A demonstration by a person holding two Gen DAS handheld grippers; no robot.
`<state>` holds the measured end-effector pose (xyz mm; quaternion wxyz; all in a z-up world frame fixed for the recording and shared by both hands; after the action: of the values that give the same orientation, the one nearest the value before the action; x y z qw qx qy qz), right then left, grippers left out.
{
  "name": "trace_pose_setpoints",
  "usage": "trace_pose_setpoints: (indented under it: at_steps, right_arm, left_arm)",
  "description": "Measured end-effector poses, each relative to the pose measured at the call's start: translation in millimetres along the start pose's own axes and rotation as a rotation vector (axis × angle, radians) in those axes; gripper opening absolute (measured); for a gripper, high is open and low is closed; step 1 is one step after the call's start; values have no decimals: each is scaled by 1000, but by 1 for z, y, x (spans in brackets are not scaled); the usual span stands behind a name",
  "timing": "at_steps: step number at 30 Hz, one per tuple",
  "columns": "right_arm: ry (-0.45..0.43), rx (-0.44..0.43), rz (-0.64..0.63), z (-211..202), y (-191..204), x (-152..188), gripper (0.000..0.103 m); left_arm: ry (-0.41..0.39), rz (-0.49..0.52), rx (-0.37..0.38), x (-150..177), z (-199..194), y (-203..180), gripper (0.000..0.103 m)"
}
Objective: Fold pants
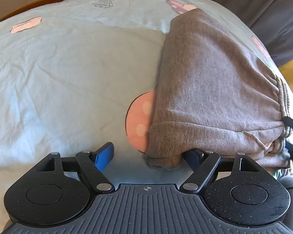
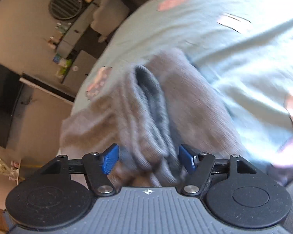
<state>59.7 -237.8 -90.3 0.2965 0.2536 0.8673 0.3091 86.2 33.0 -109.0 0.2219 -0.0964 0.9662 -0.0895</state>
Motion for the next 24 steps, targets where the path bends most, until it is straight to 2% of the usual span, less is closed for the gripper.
trace_pose_setpoints:
  at_steps: [4,6,8,11,13,16,18,19,21,24]
  right_arm:
    - [10,-69,83,-1,-11,12,73]
    - [17,-87,77,0,-9,12,78]
    - [31,-104,84,3,-8,12,85]
    - [42,-134,120,12,-5,9,88]
    - [42,-145,129,14,-6,9,87]
    - [33,-145,130,11,-8,10,80]
    - [29,-133,133,8,-13,11,67]
    - [28,-132,139,8,-14,11,66]
    - [29,-142,145,7,-14,10,57]
    - [30,-181,148,7,-11,7,53]
  left_arm:
    - [-39,57,7,5,-11,-14,84]
    - [-53,85,47,11,-17,-27,86]
    - [-64,134,52,17,-16,-42,89]
    - [-80,230,-38,21,-8,-58,93]
    - [-67,245,-38,22,-2,-65,93]
    - [-70,250,-21,23,0,-67,95]
    - [-72,248,-43,22,4,-65,95]
    - [-71,239,-54,21,7,-65,95]
    - [-39,204,-89,19,14,-59,95]
    - [-49,157,-105,16,15,-54,91]
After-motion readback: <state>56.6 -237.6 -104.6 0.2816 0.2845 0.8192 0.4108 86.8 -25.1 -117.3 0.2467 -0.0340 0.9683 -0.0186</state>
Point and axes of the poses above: each gripper's, at about its wrist camera, not at the fingertips, and z roughly the way its jaws point, y to its left, x to its underside, the point moved 6 cm from there along z, roughly the way its jaws point, and after that the axes turned 1 degree about -x, right-handed, at the moved point
